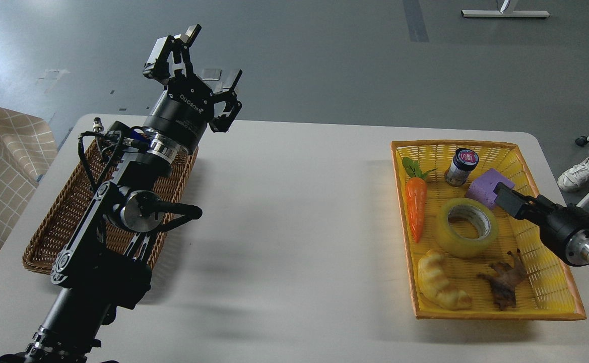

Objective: Place and transfer tape with both arms
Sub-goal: 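Move the right gripper down toward the tape roll in the yellow tray, then hook the right gripper into the tape roll's hole and close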

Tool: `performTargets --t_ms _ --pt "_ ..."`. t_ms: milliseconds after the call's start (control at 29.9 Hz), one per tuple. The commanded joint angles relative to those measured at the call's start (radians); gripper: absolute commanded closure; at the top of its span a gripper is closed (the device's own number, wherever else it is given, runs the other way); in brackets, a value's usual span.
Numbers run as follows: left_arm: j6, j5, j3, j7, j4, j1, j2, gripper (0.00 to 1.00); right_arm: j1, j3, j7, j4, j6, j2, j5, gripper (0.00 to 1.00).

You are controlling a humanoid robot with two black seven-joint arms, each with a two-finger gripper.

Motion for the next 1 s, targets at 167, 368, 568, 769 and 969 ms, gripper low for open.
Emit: performTargets --t_ms 167,368,568,769,969 --pt "-0.002 0.000 -0.001 0.002 0.000 -0.001 0.020 0.02 0.006 -0.048 0.002 -0.001 0.057 0.004 -0.085 0.09" --pt "-0.003 -0.002 -0.004 0.002 0.000 -0.003 0.041 0.02 0.049 -0.047 0.011 -0.007 0.073 -0.008 -0.121 0.10" --pt "-0.003 -0.002 -0.008 0.000 0.000 0.000 0.044 0.02 0.060 -0.051 0.011 -0.013 0.073 -0.011 -0.169 0.11" --pt "-0.003 -0.003 -0.008 0.002 0.005 0.000 0.050 0.02 0.057 -0.082 0.011 -0.021 0.073 0.011 -0.169 0.11" --pt "-0.003 -0.002 -0.008 0.002 0.005 0.000 0.055 0.02 0.052 -0.090 0.011 -0.044 0.073 0.032 -0.169 0.11"
